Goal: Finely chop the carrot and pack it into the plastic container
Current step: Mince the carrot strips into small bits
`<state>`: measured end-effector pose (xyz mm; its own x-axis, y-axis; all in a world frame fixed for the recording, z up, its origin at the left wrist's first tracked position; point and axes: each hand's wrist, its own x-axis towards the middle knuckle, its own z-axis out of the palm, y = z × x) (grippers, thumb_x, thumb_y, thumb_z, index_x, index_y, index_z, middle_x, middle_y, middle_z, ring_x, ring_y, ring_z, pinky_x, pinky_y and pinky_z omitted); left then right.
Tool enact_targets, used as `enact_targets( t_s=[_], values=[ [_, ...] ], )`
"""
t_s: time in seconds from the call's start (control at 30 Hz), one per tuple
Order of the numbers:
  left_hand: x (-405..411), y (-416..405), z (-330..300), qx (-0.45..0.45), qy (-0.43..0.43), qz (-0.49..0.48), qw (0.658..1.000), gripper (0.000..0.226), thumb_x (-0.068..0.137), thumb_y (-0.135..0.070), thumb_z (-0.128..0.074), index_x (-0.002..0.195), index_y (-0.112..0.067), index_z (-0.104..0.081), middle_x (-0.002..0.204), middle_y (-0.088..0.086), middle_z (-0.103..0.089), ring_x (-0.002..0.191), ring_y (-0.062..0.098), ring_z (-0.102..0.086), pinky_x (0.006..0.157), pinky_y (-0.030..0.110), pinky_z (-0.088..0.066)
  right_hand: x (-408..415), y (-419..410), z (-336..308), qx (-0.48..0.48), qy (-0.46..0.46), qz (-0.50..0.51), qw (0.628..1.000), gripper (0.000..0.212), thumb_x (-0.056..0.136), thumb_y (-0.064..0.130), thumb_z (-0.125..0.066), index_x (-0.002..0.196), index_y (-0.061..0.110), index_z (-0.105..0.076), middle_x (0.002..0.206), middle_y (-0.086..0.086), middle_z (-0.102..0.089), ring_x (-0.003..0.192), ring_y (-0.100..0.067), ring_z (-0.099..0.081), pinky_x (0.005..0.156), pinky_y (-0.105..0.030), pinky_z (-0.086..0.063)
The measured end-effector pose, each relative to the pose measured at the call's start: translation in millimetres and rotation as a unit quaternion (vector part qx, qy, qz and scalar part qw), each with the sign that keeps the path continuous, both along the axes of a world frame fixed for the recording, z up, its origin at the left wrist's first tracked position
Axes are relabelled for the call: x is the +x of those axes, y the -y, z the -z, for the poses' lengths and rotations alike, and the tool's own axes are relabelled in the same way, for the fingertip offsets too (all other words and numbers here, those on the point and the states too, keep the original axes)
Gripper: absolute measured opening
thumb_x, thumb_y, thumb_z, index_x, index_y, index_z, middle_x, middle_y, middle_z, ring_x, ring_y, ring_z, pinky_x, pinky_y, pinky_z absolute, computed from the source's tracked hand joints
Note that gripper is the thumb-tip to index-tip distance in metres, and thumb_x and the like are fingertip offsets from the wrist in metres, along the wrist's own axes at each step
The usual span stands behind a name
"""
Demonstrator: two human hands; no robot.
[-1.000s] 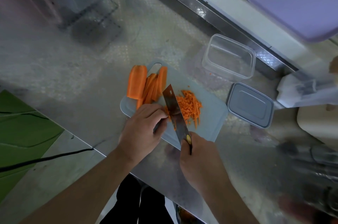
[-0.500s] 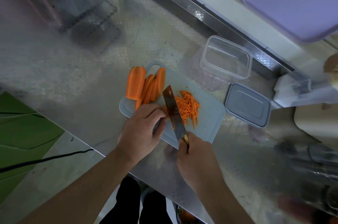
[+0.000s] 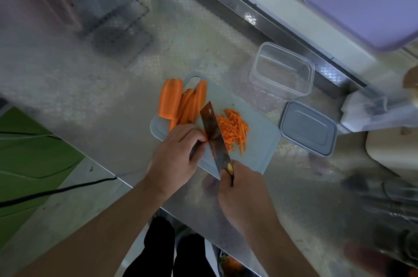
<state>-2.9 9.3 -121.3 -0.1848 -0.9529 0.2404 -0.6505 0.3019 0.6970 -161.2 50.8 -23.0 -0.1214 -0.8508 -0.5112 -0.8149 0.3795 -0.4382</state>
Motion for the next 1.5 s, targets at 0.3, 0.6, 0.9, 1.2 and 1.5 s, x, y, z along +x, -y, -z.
enact_targets(
  t_s=[0.3, 0.6, 0.9, 1.2, 1.5],
  values=[
    [-1, -1, -1, -0.017, 0.010, -0.003, 1.000, 0.010, 0.090, -0.004, -0.077, 0.093, -0.011, -0.070, 0.100, 0.000, -0.065, 0.098, 0.017, -0.059, 0.084, 0.017, -0.043, 9, 0, 3, 0.020, -0.008, 0.011, 1.000, 0.028, 0.101, 0.023, -0.044, 0.074, 0.019, -0.046, 0.068, 0.001, -0.055, 0.059, -0.016, -0.053, 0.049, -0.029, -0.033],
    [0, -1, -2, -0.008, 0.001, -0.006, 1.000, 0.009, 0.090, -0.008, -0.077, 0.095, -0.012, -0.070, 0.101, -0.002, -0.065, 0.099, 0.015, -0.060, 0.080, 0.018, -0.047, 12, -3, 12, -0.004, 0.010, 0.039, 0.999, 0.029, 0.102, 0.025, -0.045, 0.073, 0.021, -0.045, 0.065, 0.001, -0.054, 0.057, -0.015, -0.051, 0.049, -0.027, -0.034],
    [0, -1, 2, -0.020, 0.001, 0.001, 1.000, 0.006, 0.094, -0.011, -0.075, 0.098, -0.011, -0.071, 0.105, -0.001, -0.067, 0.102, 0.017, -0.061, 0.086, 0.023, -0.050, 5, 0, 4, -0.026, 0.019, 0.036, 0.999, 0.033, 0.102, 0.023, -0.048, 0.069, 0.022, -0.043, 0.060, 0.004, -0.051, 0.055, -0.006, -0.053, 0.047, -0.020, -0.037],
    [1, -3, 0, -0.004, 0.004, -0.009, 1.000, 0.009, 0.095, -0.012, -0.074, 0.098, -0.009, -0.067, 0.101, 0.003, -0.065, 0.099, 0.021, -0.059, 0.084, 0.024, -0.045, 7, 1, 7, -0.014, -0.001, 0.020, 1.000, 0.032, 0.103, 0.027, -0.047, 0.073, 0.017, -0.044, 0.066, -0.002, -0.053, 0.057, -0.019, -0.051, 0.047, -0.032, -0.029],
    [0, -2, 1, -0.013, 0.010, -0.001, 1.000, 0.009, 0.092, -0.002, -0.071, 0.094, -0.006, -0.064, 0.097, 0.006, -0.060, 0.095, 0.023, -0.054, 0.080, 0.021, -0.040, 9, 0, 8, -0.017, -0.022, 0.009, 1.000, 0.031, 0.102, 0.028, -0.046, 0.074, 0.017, -0.045, 0.068, -0.001, -0.054, 0.060, -0.016, -0.052, 0.048, -0.032, -0.031]
  ],
)
